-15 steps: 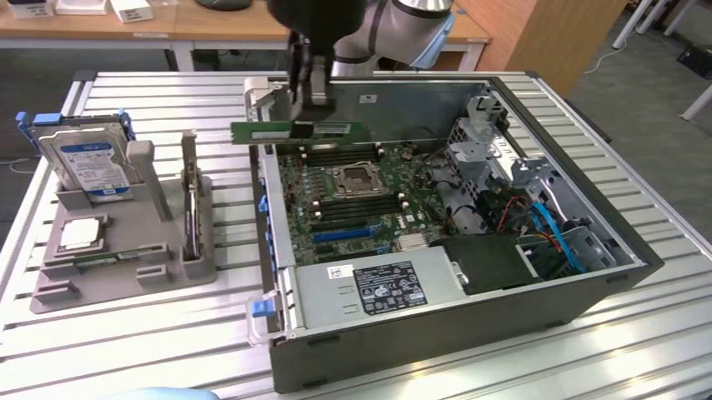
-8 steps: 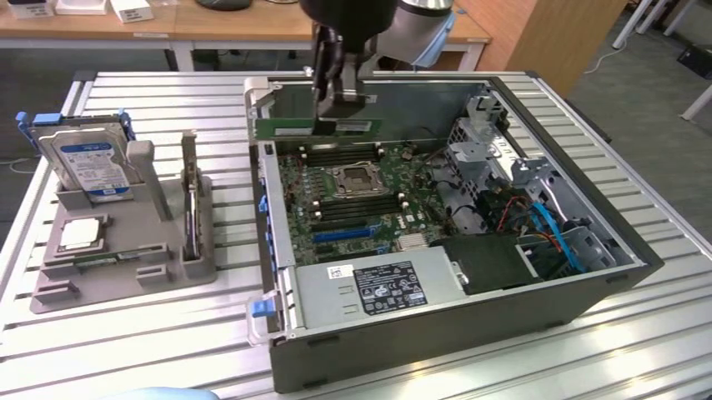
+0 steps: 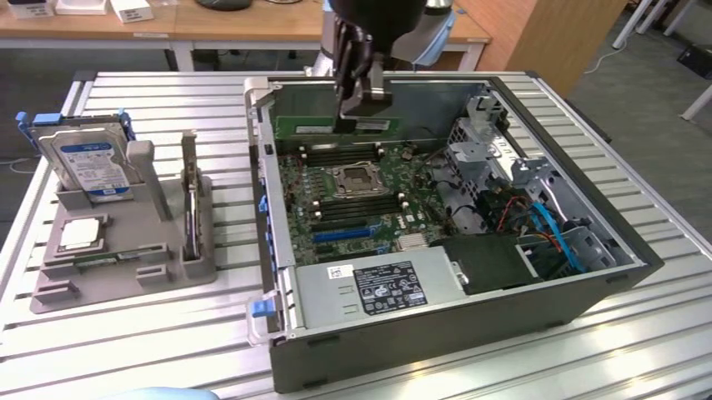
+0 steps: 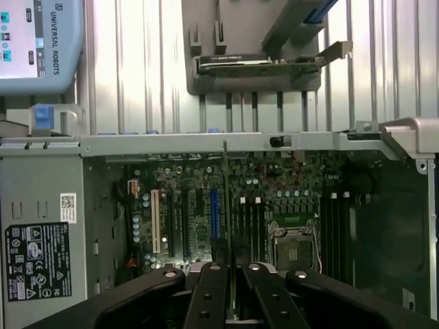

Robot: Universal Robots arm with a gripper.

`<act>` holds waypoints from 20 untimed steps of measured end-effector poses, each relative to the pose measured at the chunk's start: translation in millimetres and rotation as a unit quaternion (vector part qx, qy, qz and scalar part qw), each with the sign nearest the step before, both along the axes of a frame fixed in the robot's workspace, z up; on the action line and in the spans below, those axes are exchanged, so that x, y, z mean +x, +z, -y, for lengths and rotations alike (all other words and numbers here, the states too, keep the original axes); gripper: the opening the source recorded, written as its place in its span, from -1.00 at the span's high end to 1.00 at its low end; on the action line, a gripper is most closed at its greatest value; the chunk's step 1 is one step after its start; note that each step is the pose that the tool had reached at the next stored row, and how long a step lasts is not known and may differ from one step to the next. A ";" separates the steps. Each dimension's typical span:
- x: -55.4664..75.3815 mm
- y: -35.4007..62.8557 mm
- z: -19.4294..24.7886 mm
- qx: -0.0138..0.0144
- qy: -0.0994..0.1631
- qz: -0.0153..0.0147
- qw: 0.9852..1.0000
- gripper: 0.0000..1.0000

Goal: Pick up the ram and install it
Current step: 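Pick up the ram and move it above insertion slot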

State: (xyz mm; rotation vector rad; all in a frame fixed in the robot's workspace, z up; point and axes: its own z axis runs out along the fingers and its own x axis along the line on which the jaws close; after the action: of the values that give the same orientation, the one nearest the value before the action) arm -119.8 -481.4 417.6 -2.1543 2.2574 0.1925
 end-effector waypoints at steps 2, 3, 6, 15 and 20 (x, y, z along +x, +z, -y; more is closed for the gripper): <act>5.5 0.0 0.0 0.000 0.000 -0.001 1.000 0.73; 7.8 0.1 0.0 0.000 0.000 -0.001 1.000 0.73; 14.9 0.2 0.0 0.000 0.001 -0.002 1.000 0.73; 19.3 0.3 0.0 0.000 0.002 0.004 1.000 0.73; 19.5 0.3 0.0 0.000 0.002 0.018 1.000 0.73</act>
State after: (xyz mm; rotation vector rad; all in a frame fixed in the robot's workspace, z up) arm -100.2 -481.4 417.9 -2.1450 2.2329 0.1514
